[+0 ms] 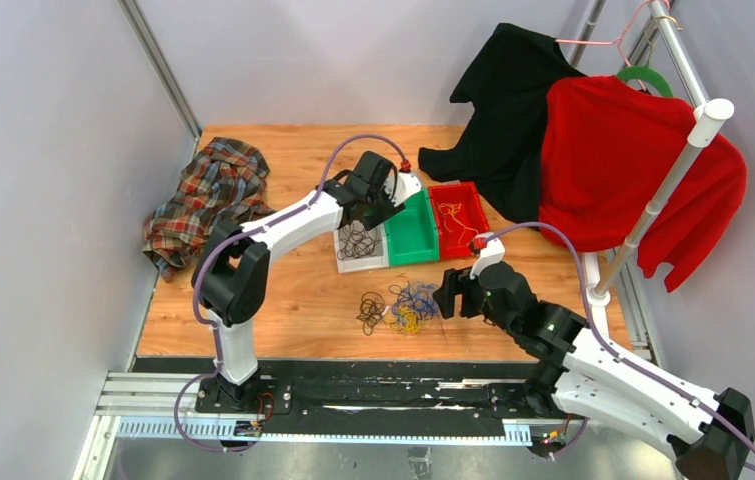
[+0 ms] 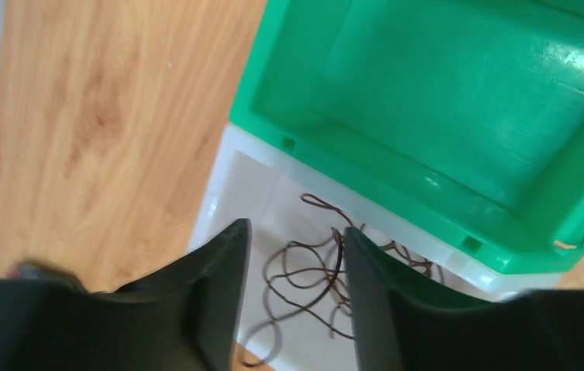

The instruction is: Untangle the cables

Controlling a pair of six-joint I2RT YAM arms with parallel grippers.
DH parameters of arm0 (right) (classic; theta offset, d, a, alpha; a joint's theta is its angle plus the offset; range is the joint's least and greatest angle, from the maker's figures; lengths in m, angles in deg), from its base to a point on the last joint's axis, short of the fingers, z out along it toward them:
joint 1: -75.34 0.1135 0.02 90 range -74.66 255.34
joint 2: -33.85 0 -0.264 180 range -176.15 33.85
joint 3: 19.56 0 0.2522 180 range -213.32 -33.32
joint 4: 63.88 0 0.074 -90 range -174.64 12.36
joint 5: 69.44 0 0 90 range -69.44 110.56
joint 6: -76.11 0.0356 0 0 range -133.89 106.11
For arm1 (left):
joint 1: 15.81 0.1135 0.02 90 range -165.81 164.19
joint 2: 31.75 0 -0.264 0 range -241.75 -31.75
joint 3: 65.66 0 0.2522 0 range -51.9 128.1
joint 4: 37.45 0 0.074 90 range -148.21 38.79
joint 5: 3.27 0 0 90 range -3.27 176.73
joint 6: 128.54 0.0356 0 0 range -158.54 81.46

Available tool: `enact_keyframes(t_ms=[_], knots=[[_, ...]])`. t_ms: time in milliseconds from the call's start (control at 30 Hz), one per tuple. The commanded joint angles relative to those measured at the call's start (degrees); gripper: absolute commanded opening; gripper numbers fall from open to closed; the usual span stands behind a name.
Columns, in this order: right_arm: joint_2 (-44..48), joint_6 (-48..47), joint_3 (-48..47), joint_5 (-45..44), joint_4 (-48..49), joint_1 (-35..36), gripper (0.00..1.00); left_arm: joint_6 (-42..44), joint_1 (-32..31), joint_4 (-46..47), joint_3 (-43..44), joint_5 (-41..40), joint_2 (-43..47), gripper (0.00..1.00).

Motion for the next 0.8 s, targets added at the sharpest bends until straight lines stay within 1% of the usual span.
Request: enact_keyframes(t_ms=[0, 33, 100, 133, 167, 233, 300, 400, 467, 567, 667, 767], knots=[[0.69, -1.91, -2.45, -1.71, -4.23, 0.62, 0.78, -1.23, 0.0, -4.22, 5.77, 2.23, 0.59, 0.62], [-0.04, -1.84, -2.35, -1.35, -3.31, 0.58, 0.78, -0.79, -0.01, -5.44, 6.69, 2.54, 1.34, 0.73], [-1.27, -1.55, -2.34, -1.28, -2.15, 0.58, 0.77, 0.24, 0.01, -7.87, 7.56, 2.84, 2.96, 0.89], [-1.81, -1.62, -2.34, -1.4, -1.53, 0.58, 0.78, 0.79, 0.02, -9.1, 7.79, 2.9, 3.7, 0.94], [-2.15, -1.78, -2.46, -1.69, -1.16, 0.56, 0.78, 1.08, 0.03, -10.06, 8.03, 2.63, 4.56, 0.98], [-2.42, -2.22, -2.6, -2.47, -0.49, 0.64, 0.78, 1.81, 0.1, -12.47, 8.55, 2.41, 6.44, 0.99], [-2.3, -3.23, -2.41, -3.29, 0.81, 0.65, 0.78, 1.96, 0.21, -15.27, 8.68, 3.91, 8.79, 1.0], [-2.25, -4.43, -1.64, -4.32, 2.99, 0.62, 0.78, 2.28, 0.21, -21.27, 6.22, 12.47, 13.22, 1.0], [-2.25, -4.57, -0.82, -3.77, 4.68, 0.54, 0.78, 2.68, -0.04, -23.51, 1.97, 18.72, 16.93, 0.99], [-3.06, -4.44, 1.31, -2.58, 8.7, 0.53, 0.77, 3.0, -1.33, -24.46, -6.13, 25.0, 21.9, 0.98], [-5.95, -4.15, 2.41, -2.29, 11.54, 0.47, 0.77, 1.56, -3.96, -24.45, -13.25, 28.13, 25.07, 0.95], [-9.51, -4.2, 3.07, -2.26, 14.98, 0.54, 0.77, 0.83, -6.45, -23.67, -19.2, 30.09, 26.04, 0.93]])
